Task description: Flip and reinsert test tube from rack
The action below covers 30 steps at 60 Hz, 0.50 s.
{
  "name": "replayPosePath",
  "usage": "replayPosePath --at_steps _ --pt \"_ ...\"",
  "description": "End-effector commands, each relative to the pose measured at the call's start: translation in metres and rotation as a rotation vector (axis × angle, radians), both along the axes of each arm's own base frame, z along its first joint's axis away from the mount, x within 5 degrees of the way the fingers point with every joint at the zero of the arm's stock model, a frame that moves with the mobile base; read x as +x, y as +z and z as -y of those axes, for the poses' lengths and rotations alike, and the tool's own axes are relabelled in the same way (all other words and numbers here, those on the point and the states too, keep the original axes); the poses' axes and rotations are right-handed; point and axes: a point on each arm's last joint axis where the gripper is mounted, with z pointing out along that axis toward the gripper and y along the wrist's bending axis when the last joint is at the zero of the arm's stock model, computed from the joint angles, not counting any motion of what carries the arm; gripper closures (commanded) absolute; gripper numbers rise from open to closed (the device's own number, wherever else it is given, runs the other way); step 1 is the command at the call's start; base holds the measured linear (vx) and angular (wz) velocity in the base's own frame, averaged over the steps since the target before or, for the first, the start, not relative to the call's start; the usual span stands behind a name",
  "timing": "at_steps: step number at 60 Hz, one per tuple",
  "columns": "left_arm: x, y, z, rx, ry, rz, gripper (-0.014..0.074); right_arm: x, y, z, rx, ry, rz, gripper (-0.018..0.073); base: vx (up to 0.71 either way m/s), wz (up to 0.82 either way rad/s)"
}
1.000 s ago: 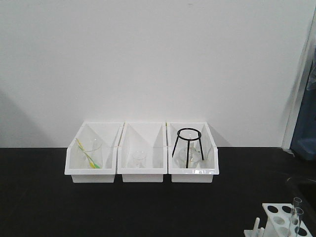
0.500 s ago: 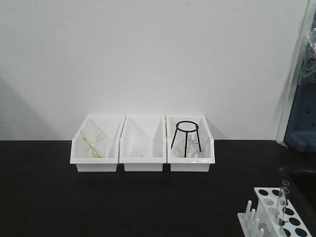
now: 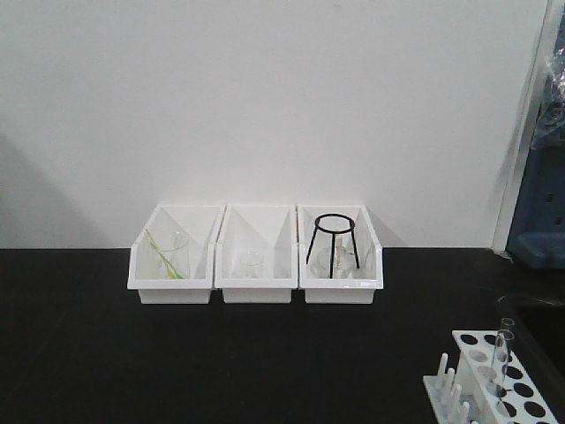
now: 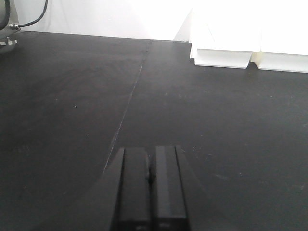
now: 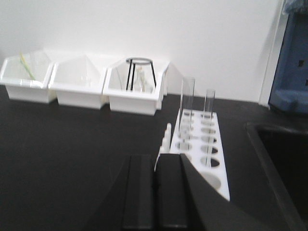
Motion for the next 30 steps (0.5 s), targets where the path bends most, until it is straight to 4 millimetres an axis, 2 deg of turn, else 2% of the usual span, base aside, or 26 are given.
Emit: replayPosePath --at_steps 1,7,12,15,17,22,30 --pt "0.001 0.007 0.001 0.006 -0.012 0.089 0.0603 -0.003 0.024 0.001 0.101 0.000 0.237 0.0568 0.00 0.00" --pt "0.001 0.007 0.001 0.006 -0.012 0.089 0.0603 -0.009 0.055 0.004 0.198 0.002 0.330 0.0568 0.00 0.00" --pt "0.001 0.007 0.001 0.006 -0.012 0.089 0.0603 -0.011 0.092 0.004 0.169 -0.002 0.389 0.0568 0.00 0.00" --pt "0.001 0.007 0.001 0.006 -0.012 0.089 0.0603 -0.007 0.118 0.003 0.148 -0.007 0.403 0.0568 0.01 -0.01" --pt "0.001 0.007 0.001 0.006 -0.012 0.089 0.0603 -0.003 0.127 0.003 0.137 -0.009 0.404 0.0568 0.01 -0.01" --pt "0.001 0.007 0.001 0.006 -0.012 0.089 0.0603 0.022 0.162 -0.002 0.092 -0.018 0.378 0.0568 0.01 -0.02" --pt "0.001 0.007 0.001 0.006 -0.012 0.089 0.0603 0.068 0.184 -0.010 0.073 -0.021 0.289 0.0568 0.00 -0.02"
